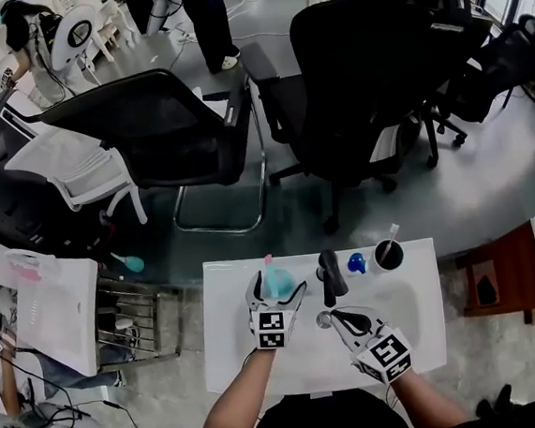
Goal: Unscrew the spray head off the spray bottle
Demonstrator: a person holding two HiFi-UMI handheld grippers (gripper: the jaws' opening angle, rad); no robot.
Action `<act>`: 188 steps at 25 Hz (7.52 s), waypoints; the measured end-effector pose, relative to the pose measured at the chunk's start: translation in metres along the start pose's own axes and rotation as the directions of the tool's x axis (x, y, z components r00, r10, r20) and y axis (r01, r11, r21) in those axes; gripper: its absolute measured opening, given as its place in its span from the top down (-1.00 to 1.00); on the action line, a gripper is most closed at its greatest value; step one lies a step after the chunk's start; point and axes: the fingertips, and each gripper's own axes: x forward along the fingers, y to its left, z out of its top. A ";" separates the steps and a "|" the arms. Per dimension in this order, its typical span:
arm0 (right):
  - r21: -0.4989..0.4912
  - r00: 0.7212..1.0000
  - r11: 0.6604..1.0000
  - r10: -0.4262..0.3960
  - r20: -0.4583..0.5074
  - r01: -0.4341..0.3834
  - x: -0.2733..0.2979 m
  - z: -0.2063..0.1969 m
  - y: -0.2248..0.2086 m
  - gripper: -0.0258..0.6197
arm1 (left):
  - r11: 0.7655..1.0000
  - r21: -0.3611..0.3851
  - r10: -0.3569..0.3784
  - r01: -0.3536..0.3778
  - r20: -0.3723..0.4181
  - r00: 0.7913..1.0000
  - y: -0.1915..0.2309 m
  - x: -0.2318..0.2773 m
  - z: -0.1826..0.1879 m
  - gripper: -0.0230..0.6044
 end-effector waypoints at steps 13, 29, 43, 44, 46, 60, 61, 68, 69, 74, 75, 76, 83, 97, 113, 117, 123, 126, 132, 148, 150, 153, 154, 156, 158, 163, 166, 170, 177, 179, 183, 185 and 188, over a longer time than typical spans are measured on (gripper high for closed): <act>0.003 1.000 1.000 0.014 -0.002 -0.014 0.006 -0.001 0.000 0.90 | 0.997 0.066 -0.039 0.039 0.002 0.999 0.004 0.009 0.002 -0.41; -0.025 0.999 1.000 0.001 0.052 0.000 -0.004 0.014 0.009 0.90 | 0.993 0.061 -0.104 0.105 -0.008 0.995 -0.008 -0.028 0.026 -0.38; -0.061 0.976 0.998 0.016 0.215 -0.002 -0.037 0.057 0.029 0.90 | 0.982 0.094 -0.170 0.162 0.091 0.981 -0.036 -0.098 0.091 -0.38; -0.069 0.974 0.998 0.021 0.226 -0.005 -0.039 0.061 0.031 0.90 | 0.981 0.102 -0.175 0.165 0.093 0.980 -0.039 -0.102 0.095 -0.37; -0.084 0.968 0.996 0.036 0.248 -0.016 -0.043 0.072 0.038 0.90 | 0.978 0.118 -0.181 0.169 0.094 0.979 -0.044 -0.111 0.101 -0.38; -0.307 0.937 0.944 0.210 0.278 -0.121 -0.063 0.128 0.103 0.70 | 0.953 0.197 -0.249 0.228 0.088 0.965 -0.093 -0.148 0.121 -0.38; -0.318 0.937 0.939 0.220 0.273 -0.128 -0.064 0.129 0.106 0.63 | 0.952 0.198 -0.253 0.232 0.088 0.963 -0.095 -0.149 0.122 -0.38; -0.396 0.929 0.906 0.267 0.257 -0.151 -0.066 0.134 0.122 0.37 | 0.932 0.210 -0.318 0.296 0.080 0.945 -0.121 -0.154 0.122 -0.38; -0.411 0.928 0.899 0.272 0.254 -0.150 -0.067 0.134 0.123 0.37 | 0.928 0.214 -0.326 0.304 0.075 0.943 -0.125 -0.154 0.121 -0.38; -0.459 0.931 0.879 0.269 0.246 -0.133 -0.066 0.136 0.128 0.35 | 0.912 0.238 -0.353 0.333 0.047 0.934 -0.141 -0.156 0.117 -0.38; -0.464 0.932 0.877 0.266 0.247 -0.127 -0.066 0.137 0.129 0.35 | 0.909 0.245 -0.357 0.336 0.042 0.933 -0.144 -0.156 0.116 -0.38; -0.470 0.933 0.874 0.262 0.246 -0.122 -0.065 0.137 0.129 0.35 | 0.906 0.252 -0.359 0.339 0.039 0.932 -0.146 -0.156 0.116 -0.38; -0.435 0.925 0.894 0.248 0.286 -0.105 -0.068 0.143 0.125 0.49 | 0.902 0.278 -0.357 0.331 0.048 0.933 -0.150 -0.161 0.121 -0.38; -0.292 0.907 0.944 0.253 0.338 -0.154 -0.079 0.155 0.118 0.50 | 0.903 0.307 -0.347 0.302 0.103 0.932 -0.148 -0.181 0.134 -0.37; -0.315 0.859 0.909 0.378 0.346 -0.273 -0.091 0.161 0.131 0.51 | 0.862 0.304 -0.461 0.405 0.141 0.876 -0.158 -0.200 0.144 -0.36; -0.377 0.802 0.844 0.505 0.318 -0.381 -0.105 0.159 0.139 0.51 | 0.808 0.361 -0.534 0.466 0.115 0.837 -0.168 -0.213 0.149 -0.36; -0.442 0.661 0.685 0.711 0.238 -0.578 -0.128 0.153 0.149 0.51 | 0.690 0.428 -0.666 0.584 0.061 0.743 -0.189 -0.234 0.152 -0.36; -0.451 0.579 0.600 0.790 0.203 -0.660 -0.138 0.152 0.155 0.51 | 0.631 0.431 -0.731 0.645 0.050 0.681 -0.200 -0.244 0.151 -0.36; -0.442 0.488 0.542 0.839 0.240 -0.715 -0.142 0.159 0.157 0.50 | 0.603 0.410 -0.764 0.684 0.049 0.644 -0.205 -0.247 0.152 -0.36; -0.188 0.844 0.953 0.298 0.446 -0.237 -0.085 0.161 0.100 0.31 | 0.953 0.211 -0.236 0.219 0.063 0.970 -0.129 -0.178 0.148 -0.36; -0.155 0.855 0.964 0.264 0.446 -0.216 -0.082 0.162 0.100 0.32 | 0.958 0.224 -0.201 0.178 0.083 0.976 -0.128 -0.177 0.152 -0.36; -0.139 0.870 0.972 0.232 0.435 -0.189 -0.077 0.162 0.102 0.37 | 0.960 0.228 -0.189 0.164 0.093 0.978 -0.131 -0.176 0.147 -0.36; -0.143 0.875 0.974 0.222 0.429 -0.177 -0.076 0.162 0.102 0.41 | 0.960 0.226 -0.189 0.165 0.091 0.978 -0.132 -0.175 0.145 -0.36; -0.154 0.884 0.974 0.214 0.417 -0.164 -0.075 0.161 0.103 0.45 | 0.959 0.225 -0.193 0.170 0.086 0.977 -0.134 -0.176 0.142 -0.36; -0.162 0.884 0.971 0.226 0.409 -0.174 -0.077 0.161 0.104 0.47 | 0.955 0.235 -0.207 0.182 0.088 0.974 -0.135 -0.178 0.144 -0.36; -0.195 0.868 0.954 0.290 0.404 -0.228 -0.085 0.164 0.106 0.49 | 0.926 0.275 -0.299 0.260 0.111 0.948 -0.144 -0.185 0.156 -0.36; -0.219 0.849 0.937 0.340 0.405 -0.271 -0.091 0.167 0.108 0.50 | 0.899 0.306 -0.355 0.312 0.097 0.930 -0.149 -0.191 0.159 -0.36; -0.242 0.805 0.898 0.437 0.401 -0.367 -0.101 0.168 0.114 0.50 | 0.845 0.340 -0.465 0.414 0.081 0.882 -0.159 -0.203 0.163 -0.36; -0.341 0.668 0.758 0.652 0.359 -0.556 -0.126 0.165 0.135 0.50 | 0.706 0.399 -0.648 0.585 0.031 0.761 -0.181 -0.231 0.165 -0.36; -0.366 0.638 0.725 0.688 0.345 -0.584 -0.131 0.163 0.138 0.50 | 0.681 0.403 -0.677 0.612 0.027 0.736 -0.187 -0.236 0.166 -0.36; -0.386 0.597 0.689 0.725 0.345 -0.614 -0.137 0.165 0.142 0.50 | 0.661 0.404 -0.700 0.632 0.028 0.714 -0.192 -0.241 0.167 -0.36; -0.383 0.600 0.694 0.720 0.349 -0.610 -0.136 0.165 0.141 0.50 | 0.669 0.396 -0.695 0.629 0.034 0.718 -0.192 -0.240 0.167 -0.36; -0.368 0.628 0.731 0.682 0.374 -0.575 -0.130 0.166 0.138 0.49 | 0.707 0.365 -0.664 0.605 0.051 0.746 -0.185 -0.232 0.166 -0.36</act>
